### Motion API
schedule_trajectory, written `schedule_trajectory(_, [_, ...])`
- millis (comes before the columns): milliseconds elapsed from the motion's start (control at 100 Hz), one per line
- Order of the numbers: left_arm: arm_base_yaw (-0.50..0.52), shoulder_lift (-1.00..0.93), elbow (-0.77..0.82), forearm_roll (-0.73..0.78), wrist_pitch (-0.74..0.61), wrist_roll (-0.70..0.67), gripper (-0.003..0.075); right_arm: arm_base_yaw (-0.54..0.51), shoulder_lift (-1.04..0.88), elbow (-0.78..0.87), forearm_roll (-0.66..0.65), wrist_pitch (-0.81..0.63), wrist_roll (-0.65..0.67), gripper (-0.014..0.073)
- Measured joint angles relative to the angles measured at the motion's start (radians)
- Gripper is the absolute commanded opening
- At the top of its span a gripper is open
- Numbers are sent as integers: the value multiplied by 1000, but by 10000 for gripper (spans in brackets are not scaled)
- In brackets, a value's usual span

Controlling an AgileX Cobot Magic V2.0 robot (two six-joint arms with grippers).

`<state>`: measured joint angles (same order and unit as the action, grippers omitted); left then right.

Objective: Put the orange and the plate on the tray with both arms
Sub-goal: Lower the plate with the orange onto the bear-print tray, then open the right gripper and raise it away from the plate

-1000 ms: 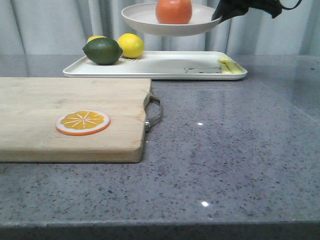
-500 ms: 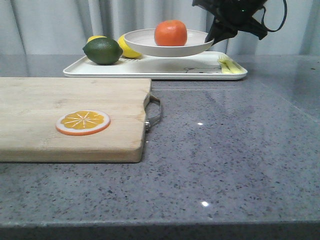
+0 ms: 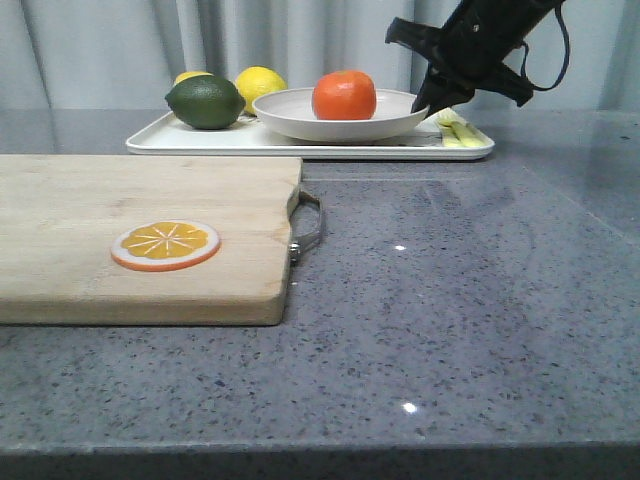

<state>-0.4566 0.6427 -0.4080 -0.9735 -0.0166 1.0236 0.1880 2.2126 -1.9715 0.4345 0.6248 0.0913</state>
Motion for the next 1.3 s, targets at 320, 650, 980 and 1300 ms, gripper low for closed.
schedule_trajectory(320, [0,0,0,0,0,0,660,0,15,0,0,2,0,-64])
schedule_trajectory(650, [0,0,0,0,0,0,660,0,15,0,0,2,0,4])
schedule_trajectory(980, [0,0,0,0,0,2,660,-4,15,-1,2,2,0,337])
schedule_trajectory(1300, [0,0,0,0,0,2,660,-4,-63,-1,-95,59,-30,421])
